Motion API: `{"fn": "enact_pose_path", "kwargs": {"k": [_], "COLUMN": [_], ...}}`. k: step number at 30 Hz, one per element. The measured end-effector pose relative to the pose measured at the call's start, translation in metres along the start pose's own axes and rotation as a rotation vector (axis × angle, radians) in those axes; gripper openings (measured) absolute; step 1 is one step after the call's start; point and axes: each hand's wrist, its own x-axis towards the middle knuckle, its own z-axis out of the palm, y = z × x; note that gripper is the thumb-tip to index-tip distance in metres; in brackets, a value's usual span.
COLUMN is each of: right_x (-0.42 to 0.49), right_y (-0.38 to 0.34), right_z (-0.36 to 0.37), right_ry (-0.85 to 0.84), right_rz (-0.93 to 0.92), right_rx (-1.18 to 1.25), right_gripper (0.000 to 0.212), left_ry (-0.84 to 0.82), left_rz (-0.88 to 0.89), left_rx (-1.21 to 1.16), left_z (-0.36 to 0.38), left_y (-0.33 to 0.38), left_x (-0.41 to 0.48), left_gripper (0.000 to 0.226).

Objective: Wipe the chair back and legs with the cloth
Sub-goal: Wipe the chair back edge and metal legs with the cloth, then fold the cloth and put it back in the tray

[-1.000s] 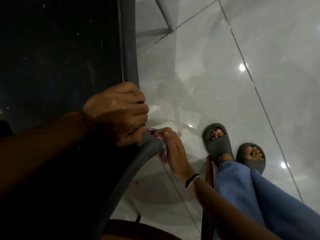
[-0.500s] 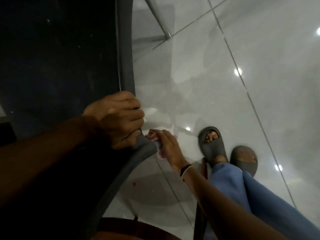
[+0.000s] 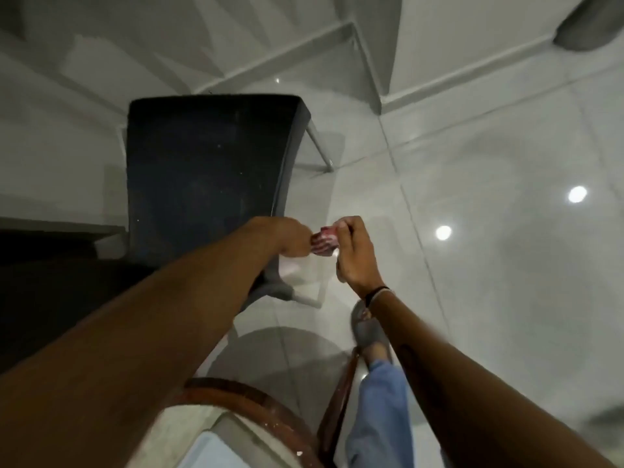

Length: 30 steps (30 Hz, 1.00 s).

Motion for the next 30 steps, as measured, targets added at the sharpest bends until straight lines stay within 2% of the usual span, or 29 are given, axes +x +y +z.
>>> {"fn": "enact_pose_path", "kwargs": {"k": [2, 4, 5, 7, 9, 10, 11, 13, 15, 19, 20, 22, 24, 27, 30], "right_x": [-0.007, -0.021, -0.029, -0.046, -0.067, -0.077, -0.087, -0.109, -0.131, -0.182, -0.197, -0.224, -0.249, -0.287, -0.322], "right_y": [-0.028, -0.057, -0.070, -0.093, -0.112, -0.118, -0.124, -0.130, -0.126, -0.076, -0.060, -0.029, -0.002, 0.029, 0.056], "right_z": [-0.039, -0.071, -0.085, -0.105, -0.118, -0.124, -0.128, -0.132, -0.127, -0.082, -0.065, -0.030, 0.011, 0.069, 0.119], "right_ry": [-0.081, -0.209, -0.269, -0.355, -0.442, -0.486, -0.527, -0.595, -0.683, -0.907, -0.935, -0.943, -0.966, -0.970, -0.954], "right_rz": [-0.176, -0.265, -0.306, -0.386, -0.410, -0.388, -0.355, -0.264, -0.089, 0.328, 0.383, 0.429, 0.409, 0.133, -0.175], "right_rx": [-0.090, -0.150, -0.174, -0.235, -0.276, -0.278, -0.292, -0.344, -0.331, -0.122, -0.093, -0.042, -0.074, -0.361, -0.623], "right_gripper": [0.017, 0.019, 0.023, 0.029, 0.033, 0.039, 0.046, 0.060, 0.071, 0.082, 0.075, 0.045, 0.038, 0.035, 0.025], "left_ry": [0.064, 0.117, 0.141, 0.217, 0.357, 0.454, 0.567, 0.740, 0.819, 0.963, 1.032, 1.161, 1.257, 1.307, 1.260], "left_rz": [-0.048, -0.055, -0.029, 0.054, 0.054, 0.030, 0.014, 0.018, 0.054, 0.057, 0.026, -0.093, -0.268, -0.588, -0.871], "left_rx": [-0.585, -1.210, -1.417, -1.602, -1.769, -1.874, -1.978, -2.199, -2.486, -3.007, -3.110, -3.228, -3.205, -3.058, -2.951], "left_z": [-0.030, -0.044, -0.042, -0.028, -0.005, 0.008, 0.022, 0.056, 0.101, 0.222, 0.256, 0.325, 0.392, 0.465, 0.516], "left_y": [0.024, 0.039, 0.045, 0.064, 0.090, 0.102, 0.115, 0.140, 0.160, 0.182, 0.183, 0.185, 0.189, 0.197, 0.195], "left_x": [-0.019, -0.047, -0.065, -0.103, -0.137, -0.150, -0.164, -0.189, -0.215, -0.252, -0.256, -0.264, -0.269, -0.277, -0.273], "left_gripper": [0.038, 0.046, 0.052, 0.045, 0.018, 0.007, 0.007, 0.020, 0.028, 0.028, 0.027, 0.030, 0.025, 0.022, 0.011]}}
